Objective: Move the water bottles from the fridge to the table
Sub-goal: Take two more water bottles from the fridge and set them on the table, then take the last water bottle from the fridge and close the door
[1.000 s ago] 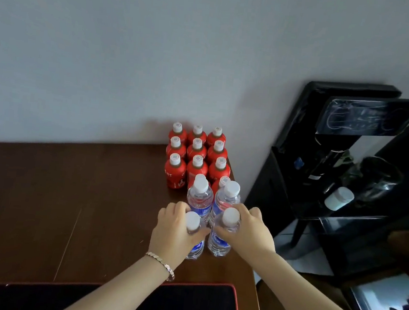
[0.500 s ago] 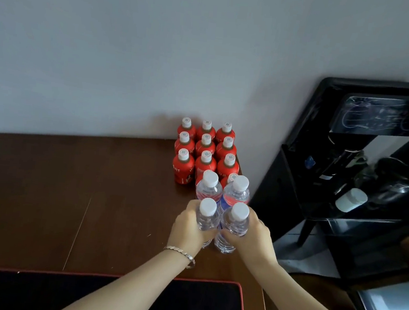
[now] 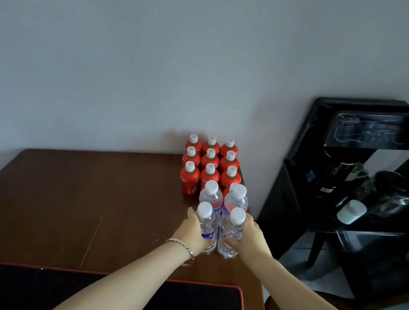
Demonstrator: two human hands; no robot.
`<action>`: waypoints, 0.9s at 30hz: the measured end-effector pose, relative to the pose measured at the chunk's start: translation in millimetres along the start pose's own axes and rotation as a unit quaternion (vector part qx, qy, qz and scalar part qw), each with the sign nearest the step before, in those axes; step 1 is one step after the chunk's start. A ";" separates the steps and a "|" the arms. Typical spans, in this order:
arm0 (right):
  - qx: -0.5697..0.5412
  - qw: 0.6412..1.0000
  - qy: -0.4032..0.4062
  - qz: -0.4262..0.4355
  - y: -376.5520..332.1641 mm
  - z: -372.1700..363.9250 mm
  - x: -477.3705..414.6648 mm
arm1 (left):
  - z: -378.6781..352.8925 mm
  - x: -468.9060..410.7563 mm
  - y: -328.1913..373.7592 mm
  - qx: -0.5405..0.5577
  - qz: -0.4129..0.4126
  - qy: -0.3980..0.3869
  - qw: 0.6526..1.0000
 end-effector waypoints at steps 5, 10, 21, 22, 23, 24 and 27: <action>0.176 0.981 -0.077 0.023 -0.4 4.4 -1.1 | 31.6 42.3 11.4 -0.152 -0.058 0.127 0.979; 0.280 0.953 -0.109 0.034 4.7 28.8 19.2 | 21.4 66.5 14.4 -0.146 -0.074 -0.066 0.984; 0.210 0.967 -0.003 -0.145 68.6 109.1 164.7 | -24.4 130.1 139.3 -0.329 -0.373 -0.094 0.862; 0.203 0.965 0.017 -0.162 77.2 114.3 188.9 | -35.8 145.7 150.9 -0.334 -0.399 -0.102 0.848; 0.201 0.961 0.034 -0.185 85.7 118.2 216.2 | -49.4 164.1 161.3 -0.341 -0.425 -0.115 0.831; 0.197 0.957 0.048 -0.208 93.7 120.3 245.2 | -64.2 185.0 171.0 -0.349 -0.454 -0.125 0.810; 0.191 0.935 0.094 -0.285 118.4 127.5 340.0 | -112.3 264.4 197.1 -0.372 -0.538 -0.157 0.740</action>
Point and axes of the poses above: each hand's wrist, its own x-axis away from the middle knuckle, its own z-axis out of the back of the hand, y = z × x, the point moved 6 cm from there along -x, towards the middle knuckle, and after that the axes turned 3 degrees about -x, right-handed, at the moved point
